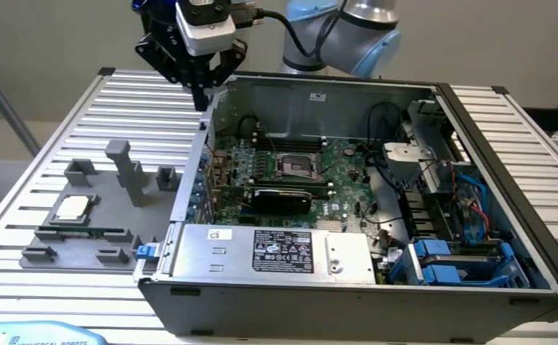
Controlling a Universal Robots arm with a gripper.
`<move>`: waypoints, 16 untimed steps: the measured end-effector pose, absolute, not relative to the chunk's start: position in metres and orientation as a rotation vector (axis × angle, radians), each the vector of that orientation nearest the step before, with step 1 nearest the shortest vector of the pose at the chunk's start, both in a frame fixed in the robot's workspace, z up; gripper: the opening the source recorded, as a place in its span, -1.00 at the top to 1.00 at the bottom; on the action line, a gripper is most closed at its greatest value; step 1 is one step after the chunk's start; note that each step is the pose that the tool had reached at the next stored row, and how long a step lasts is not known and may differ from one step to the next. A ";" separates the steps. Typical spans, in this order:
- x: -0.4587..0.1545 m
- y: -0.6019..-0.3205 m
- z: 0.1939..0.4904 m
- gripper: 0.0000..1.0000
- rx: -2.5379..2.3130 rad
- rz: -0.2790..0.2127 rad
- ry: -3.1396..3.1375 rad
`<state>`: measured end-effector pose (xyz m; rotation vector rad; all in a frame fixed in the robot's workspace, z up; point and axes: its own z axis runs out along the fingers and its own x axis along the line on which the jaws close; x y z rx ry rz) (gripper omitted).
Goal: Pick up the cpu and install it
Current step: 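Reach for the cpu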
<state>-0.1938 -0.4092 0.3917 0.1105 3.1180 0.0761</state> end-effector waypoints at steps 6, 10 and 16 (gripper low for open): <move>-0.221 -0.410 0.391 0.79 0.111 0.076 3.118; -0.239 -0.410 0.389 0.79 0.111 0.076 3.118; -0.266 -0.410 0.387 0.79 0.110 0.076 3.118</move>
